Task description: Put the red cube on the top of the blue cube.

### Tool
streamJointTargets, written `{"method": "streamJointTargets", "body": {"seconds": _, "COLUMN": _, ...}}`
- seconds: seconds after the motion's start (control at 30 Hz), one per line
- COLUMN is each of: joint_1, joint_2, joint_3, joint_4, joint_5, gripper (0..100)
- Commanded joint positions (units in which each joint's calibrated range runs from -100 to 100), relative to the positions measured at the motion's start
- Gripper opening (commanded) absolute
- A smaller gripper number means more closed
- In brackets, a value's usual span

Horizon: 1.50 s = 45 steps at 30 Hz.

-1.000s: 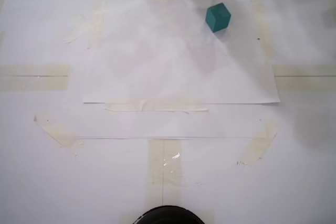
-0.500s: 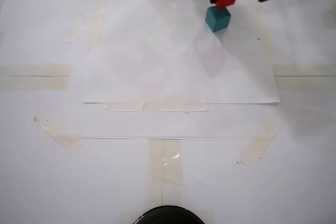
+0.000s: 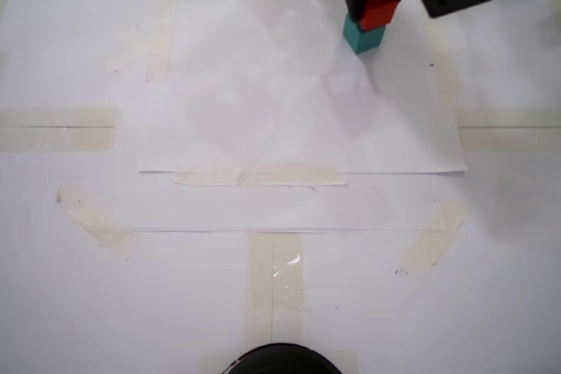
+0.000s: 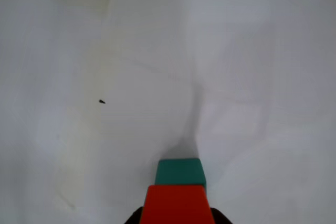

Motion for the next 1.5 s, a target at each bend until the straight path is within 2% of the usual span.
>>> {"method": "streamJointTargets", "body": {"seconds": 0.0, "joint_1": 0.82, "joint_2": -0.09, "joint_3": -0.41, "joint_4": -0.81, "joint_5": 0.44, "gripper": 13}}
{"method": "streamJointTargets", "body": {"seconds": 0.63, "joint_1": 1.35, "joint_2": -0.86, "joint_3": 3.22, "joint_4": -2.68, "joint_5": 0.68, "gripper": 15}}
{"method": "streamJointTargets", "body": {"seconds": 0.83, "joint_1": 0.97, "joint_2": -1.29, "joint_3": 3.94, "joint_4": -4.23, "joint_5": 1.12, "gripper": 24}}
{"method": "streamJointTargets", "body": {"seconds": 0.93, "joint_1": 0.52, "joint_2": -1.64, "joint_3": 2.58, "joint_4": -5.78, "joint_5": 2.15, "gripper": 37}}
{"method": "streamJointTargets", "body": {"seconds": 1.1, "joint_1": 0.22, "joint_2": -2.32, "joint_3": 1.86, "joint_4": -5.78, "joint_5": 2.3, "gripper": 43}}
{"method": "streamJointTargets", "body": {"seconds": 1.47, "joint_1": -2.96, "joint_2": -4.13, "joint_3": 1.86, "joint_4": -3.42, "joint_5": -0.98, "gripper": 47}}
